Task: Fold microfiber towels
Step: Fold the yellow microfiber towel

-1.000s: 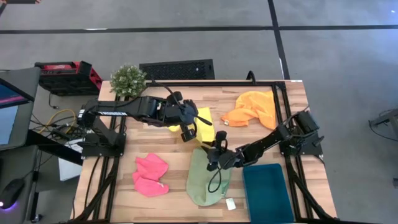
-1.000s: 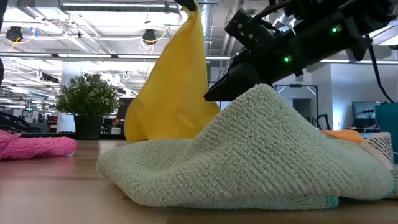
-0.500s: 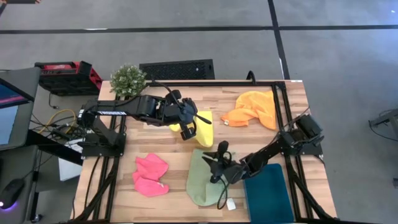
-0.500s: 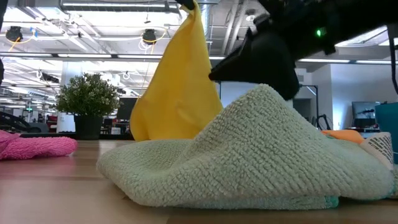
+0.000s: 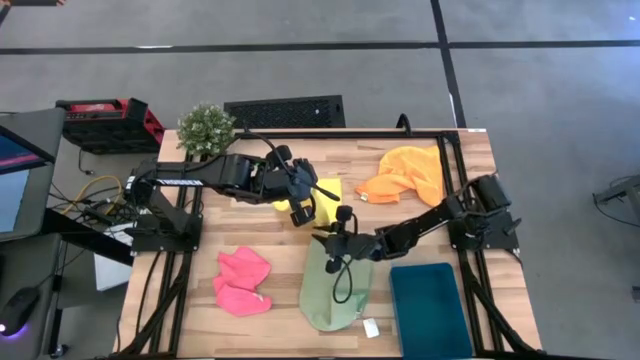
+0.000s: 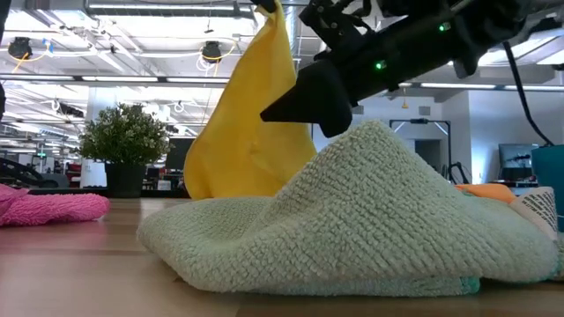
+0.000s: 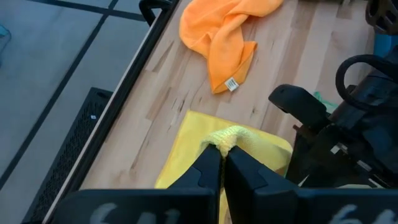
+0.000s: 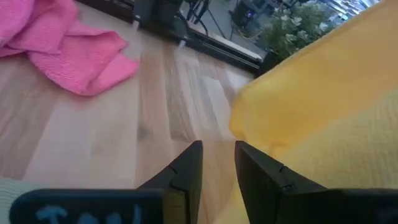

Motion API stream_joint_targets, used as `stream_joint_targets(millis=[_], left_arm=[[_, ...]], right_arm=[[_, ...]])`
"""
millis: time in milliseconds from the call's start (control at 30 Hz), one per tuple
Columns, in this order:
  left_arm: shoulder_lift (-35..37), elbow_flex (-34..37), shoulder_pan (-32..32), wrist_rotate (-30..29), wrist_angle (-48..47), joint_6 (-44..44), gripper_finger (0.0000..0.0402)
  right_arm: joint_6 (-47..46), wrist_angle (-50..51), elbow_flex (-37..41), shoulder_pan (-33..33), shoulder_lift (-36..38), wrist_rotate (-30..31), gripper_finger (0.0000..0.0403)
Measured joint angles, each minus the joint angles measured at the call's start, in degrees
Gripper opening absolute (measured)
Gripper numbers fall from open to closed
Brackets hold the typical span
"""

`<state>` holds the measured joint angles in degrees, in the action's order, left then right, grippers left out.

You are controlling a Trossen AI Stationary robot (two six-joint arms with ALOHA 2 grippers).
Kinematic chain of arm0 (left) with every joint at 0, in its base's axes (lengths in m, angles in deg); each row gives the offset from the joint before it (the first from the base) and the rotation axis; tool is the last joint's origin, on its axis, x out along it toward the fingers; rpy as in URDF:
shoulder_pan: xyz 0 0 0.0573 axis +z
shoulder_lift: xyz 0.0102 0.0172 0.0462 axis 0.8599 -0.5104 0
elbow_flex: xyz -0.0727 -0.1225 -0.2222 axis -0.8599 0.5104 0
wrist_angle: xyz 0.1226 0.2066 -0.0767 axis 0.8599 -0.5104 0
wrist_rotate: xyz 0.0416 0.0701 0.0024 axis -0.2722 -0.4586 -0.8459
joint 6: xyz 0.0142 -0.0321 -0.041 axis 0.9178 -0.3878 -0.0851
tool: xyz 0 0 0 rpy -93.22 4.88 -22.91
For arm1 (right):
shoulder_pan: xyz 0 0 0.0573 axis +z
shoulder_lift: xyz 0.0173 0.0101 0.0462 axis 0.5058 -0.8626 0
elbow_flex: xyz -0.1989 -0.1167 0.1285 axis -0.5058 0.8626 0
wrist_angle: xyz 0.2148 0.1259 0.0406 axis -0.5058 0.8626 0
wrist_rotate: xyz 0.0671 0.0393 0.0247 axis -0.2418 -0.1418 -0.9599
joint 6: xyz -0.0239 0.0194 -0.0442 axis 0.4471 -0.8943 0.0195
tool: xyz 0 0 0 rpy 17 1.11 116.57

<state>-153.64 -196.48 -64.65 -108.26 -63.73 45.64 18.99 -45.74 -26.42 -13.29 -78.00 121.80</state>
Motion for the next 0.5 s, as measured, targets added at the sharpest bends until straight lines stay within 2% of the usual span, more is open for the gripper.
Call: stream_joint_targets(millis=[367, 500], left_arm=[[0.0, 0.02, -0.56, 0.73, 1.11, -0.44, 0.0], [0.0, -0.02, -1.57, 2.68, 2.63, -0.12, 0.0]], right_arm=[[0.25, -0.3, 0.0, -5.68, 0.0, -1.42, 0.0118], [0.31, 0.73, 0.0, -6.89, 0.0, -1.43, 0.0118]])
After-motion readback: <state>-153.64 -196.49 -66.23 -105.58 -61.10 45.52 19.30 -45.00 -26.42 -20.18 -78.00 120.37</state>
